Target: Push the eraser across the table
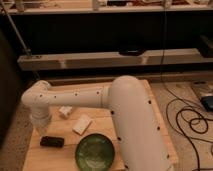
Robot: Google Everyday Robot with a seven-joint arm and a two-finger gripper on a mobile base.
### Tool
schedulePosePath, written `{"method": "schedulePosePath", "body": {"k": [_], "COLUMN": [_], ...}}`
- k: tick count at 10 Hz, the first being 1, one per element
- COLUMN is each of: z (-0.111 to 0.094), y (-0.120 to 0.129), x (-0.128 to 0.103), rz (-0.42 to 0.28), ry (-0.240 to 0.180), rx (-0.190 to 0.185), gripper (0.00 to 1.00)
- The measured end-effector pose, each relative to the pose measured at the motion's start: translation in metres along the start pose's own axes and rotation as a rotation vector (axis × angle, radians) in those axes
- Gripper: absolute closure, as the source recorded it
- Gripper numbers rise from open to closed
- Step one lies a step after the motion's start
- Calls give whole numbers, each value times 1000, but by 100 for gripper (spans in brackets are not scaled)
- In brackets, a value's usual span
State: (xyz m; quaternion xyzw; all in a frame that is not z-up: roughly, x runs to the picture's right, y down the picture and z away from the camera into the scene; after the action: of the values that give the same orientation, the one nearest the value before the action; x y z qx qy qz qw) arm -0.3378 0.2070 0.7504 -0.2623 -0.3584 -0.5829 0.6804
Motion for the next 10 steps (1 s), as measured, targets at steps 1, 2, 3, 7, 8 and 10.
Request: {"method": "schedulePosePath", "body": {"k": [1,2,3,7,8,10], "z": [2,3,4,26,32,43], "y": [-9,-17,-23,-49,-52,-55], "x": [1,2,5,2,1,-5], "rz": [-12,-26,-34,-81,-89,-103], "ry": [5,10,14,3,-2,-15], "rx": [-3,-7,-11,-38,-46,-62], "gripper": [100,100,100,100,100,100]}}
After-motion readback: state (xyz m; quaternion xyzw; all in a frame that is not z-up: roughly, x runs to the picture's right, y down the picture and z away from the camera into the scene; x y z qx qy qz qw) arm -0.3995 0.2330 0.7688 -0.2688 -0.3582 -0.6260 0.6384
